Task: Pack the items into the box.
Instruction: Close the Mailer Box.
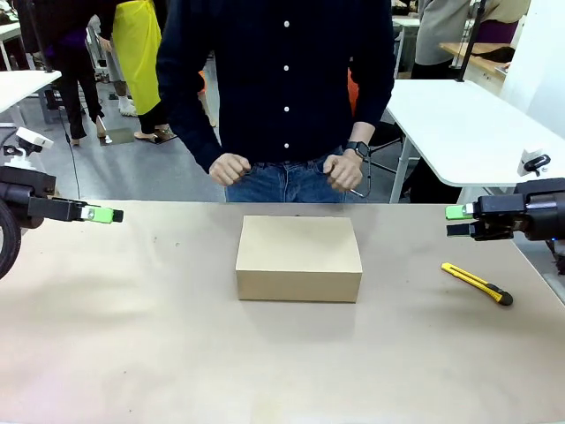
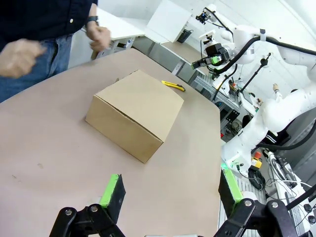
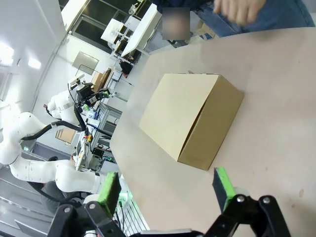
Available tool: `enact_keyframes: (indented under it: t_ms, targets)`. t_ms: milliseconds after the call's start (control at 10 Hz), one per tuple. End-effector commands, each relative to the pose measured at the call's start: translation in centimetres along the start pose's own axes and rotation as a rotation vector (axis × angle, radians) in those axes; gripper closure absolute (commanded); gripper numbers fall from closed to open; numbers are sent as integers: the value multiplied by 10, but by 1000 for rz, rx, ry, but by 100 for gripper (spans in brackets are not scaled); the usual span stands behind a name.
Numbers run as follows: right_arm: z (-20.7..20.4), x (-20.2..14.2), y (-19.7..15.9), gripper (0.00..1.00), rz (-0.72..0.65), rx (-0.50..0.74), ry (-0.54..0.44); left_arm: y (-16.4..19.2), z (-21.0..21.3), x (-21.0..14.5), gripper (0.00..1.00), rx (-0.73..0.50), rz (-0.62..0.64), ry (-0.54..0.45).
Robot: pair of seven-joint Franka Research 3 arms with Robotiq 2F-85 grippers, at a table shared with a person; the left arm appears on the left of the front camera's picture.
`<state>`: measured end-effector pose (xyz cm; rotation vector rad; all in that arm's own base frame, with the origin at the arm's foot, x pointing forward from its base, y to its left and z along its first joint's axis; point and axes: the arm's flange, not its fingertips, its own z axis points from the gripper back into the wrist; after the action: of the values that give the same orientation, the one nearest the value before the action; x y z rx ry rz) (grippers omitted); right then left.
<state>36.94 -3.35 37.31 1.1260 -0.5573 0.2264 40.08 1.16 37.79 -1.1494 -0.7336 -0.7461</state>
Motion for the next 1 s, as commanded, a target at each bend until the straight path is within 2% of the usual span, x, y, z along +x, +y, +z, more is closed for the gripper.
enact_keyframes:
  t_ms: [0, 900]
  targets:
    - [1, 0, 2, 0, 11, 5, -1, 0, 1, 0, 0, 0, -19, -11]
    - [1, 0, 2, 0, 11, 5, -1, 0, 1, 0, 0, 0, -19, -11]
